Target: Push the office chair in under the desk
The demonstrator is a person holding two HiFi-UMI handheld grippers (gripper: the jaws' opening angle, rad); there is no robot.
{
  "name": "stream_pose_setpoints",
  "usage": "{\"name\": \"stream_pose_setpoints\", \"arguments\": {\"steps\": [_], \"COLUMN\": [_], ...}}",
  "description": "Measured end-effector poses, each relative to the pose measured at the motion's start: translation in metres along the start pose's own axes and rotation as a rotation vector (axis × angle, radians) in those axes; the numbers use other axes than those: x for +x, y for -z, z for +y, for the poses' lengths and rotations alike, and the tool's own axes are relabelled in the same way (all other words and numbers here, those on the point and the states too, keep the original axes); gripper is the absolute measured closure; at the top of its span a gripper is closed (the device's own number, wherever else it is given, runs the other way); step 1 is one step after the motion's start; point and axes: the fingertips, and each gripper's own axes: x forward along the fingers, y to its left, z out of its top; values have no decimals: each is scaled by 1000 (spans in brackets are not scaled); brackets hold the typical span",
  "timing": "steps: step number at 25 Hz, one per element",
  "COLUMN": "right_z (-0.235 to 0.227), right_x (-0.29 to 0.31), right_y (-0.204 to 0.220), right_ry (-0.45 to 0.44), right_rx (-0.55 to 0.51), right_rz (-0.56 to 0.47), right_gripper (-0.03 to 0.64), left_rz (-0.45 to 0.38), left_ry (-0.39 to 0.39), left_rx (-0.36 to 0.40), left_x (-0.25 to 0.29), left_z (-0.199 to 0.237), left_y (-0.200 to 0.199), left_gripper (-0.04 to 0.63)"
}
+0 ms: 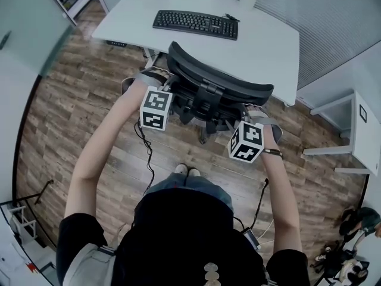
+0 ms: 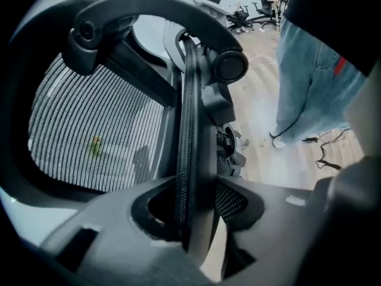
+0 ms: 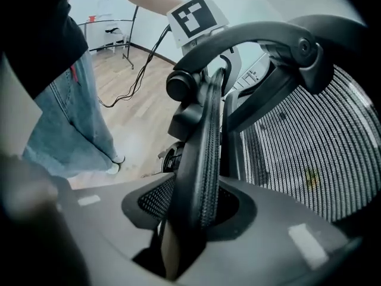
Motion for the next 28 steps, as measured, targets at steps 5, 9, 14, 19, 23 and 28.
{"name": "stream_pose_setpoints", "arguments": {"steps": [5, 9, 14, 19, 23, 28], "right_z": [-7, -19, -32, -47, -51, -58], "right_x": [-22, -54, -95, -133, -150, -162], "right_y": [-13, -26, -24, 5, 25, 47], "right_ry": [27, 103, 245, 426, 545, 686], "right_rx": [63, 179, 474, 768, 874, 1000], "right_rz": [-119, -265, -521, -736, -786, -807], "right_gripper": [423, 436, 497, 520, 528, 552], "left_rz": [21, 32, 33, 1, -94, -363], "left_ry": [-175, -304, -427, -531, -687, -793], "left_rx": [-40, -103, -206, -308, -445, -804], "left_x": [-9, -21, -40, -57, -87, -121], "left_z": [11, 12, 12, 9, 14, 29], "left_y": [3, 8, 9, 7, 3, -2], "left_gripper": [407, 385, 379, 418, 586, 588]}}
